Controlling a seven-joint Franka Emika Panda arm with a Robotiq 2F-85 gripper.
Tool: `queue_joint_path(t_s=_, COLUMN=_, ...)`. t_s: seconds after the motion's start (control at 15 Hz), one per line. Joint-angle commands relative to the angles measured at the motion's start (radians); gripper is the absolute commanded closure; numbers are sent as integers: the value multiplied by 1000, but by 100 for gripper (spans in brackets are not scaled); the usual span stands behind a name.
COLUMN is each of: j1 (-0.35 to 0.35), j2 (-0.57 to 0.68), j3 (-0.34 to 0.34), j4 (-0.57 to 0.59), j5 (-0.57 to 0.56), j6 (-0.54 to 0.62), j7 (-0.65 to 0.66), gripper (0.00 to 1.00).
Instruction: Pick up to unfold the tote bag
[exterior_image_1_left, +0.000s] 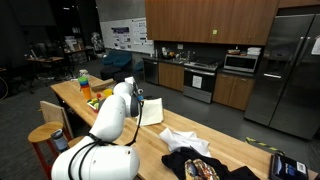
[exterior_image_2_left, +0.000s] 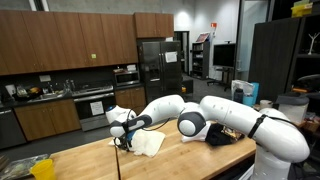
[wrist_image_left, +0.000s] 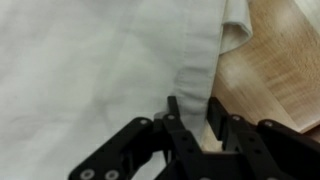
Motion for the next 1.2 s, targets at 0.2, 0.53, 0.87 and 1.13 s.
queue_joint_path(t_s=0.2, j1=-9, j2=40, j3=0, j4=78, j5=4, j6=-11, j7=-12, gripper=100)
queue_joint_path(t_s=0.53, j1=-21, j2=27, j3=-7, j4=81, j5=1, j6=-7, j7=10, gripper=99)
queue_joint_path(t_s=0.87, j1=6, j2=-48, j3=-118, j4=84, j5=-114, j6=-9, j7=110, gripper=99)
queue_joint_path(t_s=1.13, j1=15, j2=-116, j3=-198, j4=98, j5=-192, j6=-37, j7=251, gripper=99)
